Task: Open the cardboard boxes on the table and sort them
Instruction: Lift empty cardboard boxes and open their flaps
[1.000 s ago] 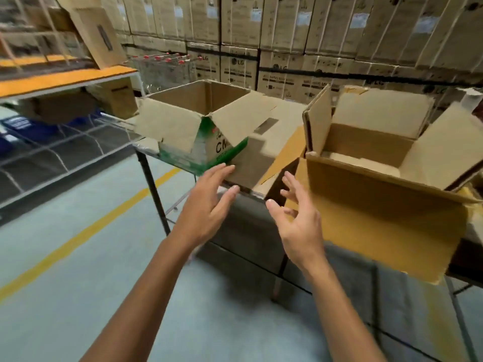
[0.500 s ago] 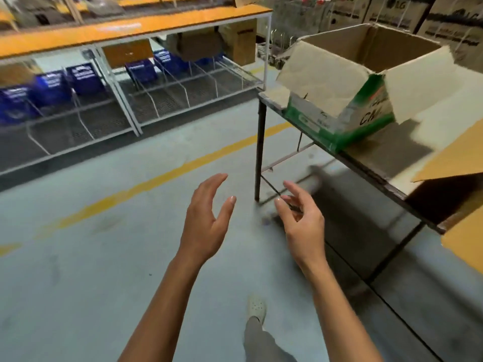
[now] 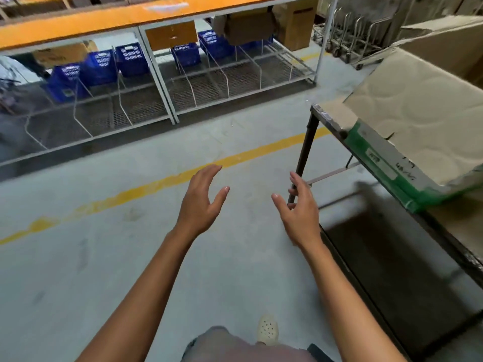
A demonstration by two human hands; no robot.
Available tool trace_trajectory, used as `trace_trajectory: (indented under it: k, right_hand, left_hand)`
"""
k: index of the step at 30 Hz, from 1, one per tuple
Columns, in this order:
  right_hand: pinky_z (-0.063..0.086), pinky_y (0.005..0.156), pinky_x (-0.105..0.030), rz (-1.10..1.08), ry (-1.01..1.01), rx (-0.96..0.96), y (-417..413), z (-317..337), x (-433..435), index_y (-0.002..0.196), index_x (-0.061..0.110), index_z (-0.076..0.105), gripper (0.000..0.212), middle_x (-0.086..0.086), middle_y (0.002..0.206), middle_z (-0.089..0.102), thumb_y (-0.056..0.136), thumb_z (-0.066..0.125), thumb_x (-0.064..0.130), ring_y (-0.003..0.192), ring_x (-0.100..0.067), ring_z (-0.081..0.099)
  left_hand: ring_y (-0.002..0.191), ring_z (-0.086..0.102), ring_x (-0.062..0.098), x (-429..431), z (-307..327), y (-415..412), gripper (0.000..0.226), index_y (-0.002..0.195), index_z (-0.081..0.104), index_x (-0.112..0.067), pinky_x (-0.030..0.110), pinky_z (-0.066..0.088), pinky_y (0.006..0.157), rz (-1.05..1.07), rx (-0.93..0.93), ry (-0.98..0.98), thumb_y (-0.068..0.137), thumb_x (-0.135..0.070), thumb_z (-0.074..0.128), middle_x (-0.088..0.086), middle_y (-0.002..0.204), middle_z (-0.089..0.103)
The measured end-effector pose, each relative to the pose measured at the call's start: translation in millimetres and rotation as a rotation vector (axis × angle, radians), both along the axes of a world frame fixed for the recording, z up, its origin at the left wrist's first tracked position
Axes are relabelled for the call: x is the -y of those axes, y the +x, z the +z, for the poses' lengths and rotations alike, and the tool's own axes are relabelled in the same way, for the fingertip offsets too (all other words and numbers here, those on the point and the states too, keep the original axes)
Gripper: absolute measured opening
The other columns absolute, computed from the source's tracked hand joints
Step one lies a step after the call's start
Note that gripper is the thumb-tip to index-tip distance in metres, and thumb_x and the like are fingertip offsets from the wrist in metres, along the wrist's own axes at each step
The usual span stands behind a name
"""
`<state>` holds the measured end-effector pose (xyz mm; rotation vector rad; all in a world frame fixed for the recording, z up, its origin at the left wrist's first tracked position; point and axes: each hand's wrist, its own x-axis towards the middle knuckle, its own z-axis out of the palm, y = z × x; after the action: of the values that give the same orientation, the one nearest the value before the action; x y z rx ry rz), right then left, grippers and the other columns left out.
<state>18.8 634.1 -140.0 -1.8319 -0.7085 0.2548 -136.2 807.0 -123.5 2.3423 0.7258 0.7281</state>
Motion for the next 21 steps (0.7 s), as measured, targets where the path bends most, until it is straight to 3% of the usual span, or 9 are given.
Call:
trace_trajectory:
  k: [4, 10, 14, 21]
  right_hand:
    - [0.049, 0.087, -0.029, 0.024, -0.018, -0.014, 38, -6, -47, 0.150, 0.019, 0.037, 0.066, 0.000, 0.148, 0.046, 0.093, 0.069, 0.027, 0.116, -0.013, 0.052]
    - [0.053, 0.089, -0.032, 0.048, 0.014, -0.016, 90, -6, -147, 0.148, 0.020, 0.041, 0.064, 0.003, 0.144, 0.049, 0.091, 0.068, 0.031, 0.115, -0.010, 0.053]
    - [0.052, 0.086, -0.027, 0.059, 0.037, 0.016, 129, -7, -233, 0.146, 0.025, 0.043, 0.065, 0.007, 0.140, 0.050, 0.087, 0.063, 0.041, 0.116, -0.008, 0.055]
    - [0.055, 0.089, -0.036, -0.010, 0.061, 0.005, 204, 10, -361, 0.145, 0.023, 0.045, 0.064, 0.010, 0.140, 0.051, 0.086, 0.062, 0.041, 0.117, -0.004, 0.054]
  left_hand:
    - [0.139, 0.040, 0.019, -53, -9, 22, 0.056, 0.144, 0.048, -0.018, 0.034, 0.036, 0.111, 0.018, -0.045, 0.001, 0.095, -0.045, 0.052, 0.001, 0.148, 0.048]
    - [0.139, 0.040, 0.019, -136, -24, 79, 0.057, 0.143, 0.049, -0.019, 0.042, 0.035, 0.114, 0.074, 0.036, -0.047, 0.095, -0.048, 0.050, 0.002, 0.147, 0.049]
    - [0.138, 0.042, 0.019, -214, -31, 132, 0.054, 0.141, 0.050, -0.016, 0.036, 0.035, 0.114, 0.043, 0.085, -0.045, 0.095, -0.044, 0.053, 0.003, 0.145, 0.050]
    - [0.140, 0.037, 0.013, -357, 0, 219, 0.053, 0.143, 0.049, -0.020, 0.026, 0.030, 0.112, 0.008, 0.125, -0.049, 0.095, -0.042, 0.054, -0.002, 0.148, 0.048]
